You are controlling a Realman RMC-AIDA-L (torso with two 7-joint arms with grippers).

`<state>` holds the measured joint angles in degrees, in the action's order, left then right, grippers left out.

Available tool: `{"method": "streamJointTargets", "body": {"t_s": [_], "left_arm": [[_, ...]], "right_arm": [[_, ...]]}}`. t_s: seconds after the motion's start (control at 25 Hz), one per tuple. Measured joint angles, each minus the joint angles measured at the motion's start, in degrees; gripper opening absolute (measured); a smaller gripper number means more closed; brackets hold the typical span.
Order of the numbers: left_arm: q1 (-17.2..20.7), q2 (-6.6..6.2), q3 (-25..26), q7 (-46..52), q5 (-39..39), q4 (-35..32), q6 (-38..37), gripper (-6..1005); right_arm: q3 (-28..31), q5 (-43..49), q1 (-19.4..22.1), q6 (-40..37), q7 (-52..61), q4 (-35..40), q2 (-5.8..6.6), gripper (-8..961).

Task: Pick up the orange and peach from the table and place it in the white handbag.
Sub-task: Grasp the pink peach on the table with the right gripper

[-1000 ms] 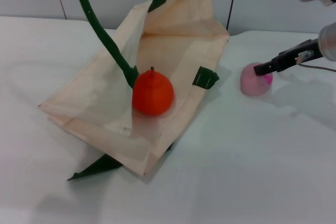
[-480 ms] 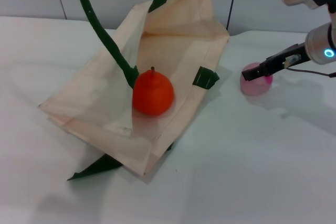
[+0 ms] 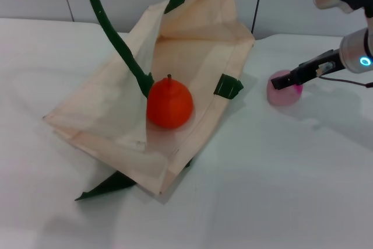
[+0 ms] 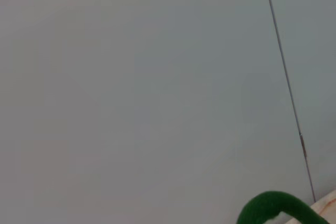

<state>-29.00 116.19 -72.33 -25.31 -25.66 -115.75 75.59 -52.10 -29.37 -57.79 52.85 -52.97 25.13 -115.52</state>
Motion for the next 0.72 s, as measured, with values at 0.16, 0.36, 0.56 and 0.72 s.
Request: {"method": "streamJointTargets", "body": {"t_s": [0.16,0.36,0.56,0.72], "left_arm": [[0.0,0.00,0.0,0.0,0.0,-0.1,0.0,138],[-0.2,0.00,0.0,0.0,0.0,-0.1,0.0,140],[-0.6,0.00,0.1,0.0,0.0,-0.1,0.0,141],[-0.8,0.00,0.1,0.0,0.0,-0.1,0.1,142]], "right_arm": [[-0.1,0.1,0.0,-0.6,-0.1,-0.4,-0.09,876],[-0.1,0.0,-0.2,-1.8,-0.7,-1.8,-0.06,876],[-0.1,0.1,-0.2,-2.6,-1.0,-2.5,-0.10,875],[-0.1,0.1,-0.3,-3.0,-1.4,-2.9,-0.13,870]]}}
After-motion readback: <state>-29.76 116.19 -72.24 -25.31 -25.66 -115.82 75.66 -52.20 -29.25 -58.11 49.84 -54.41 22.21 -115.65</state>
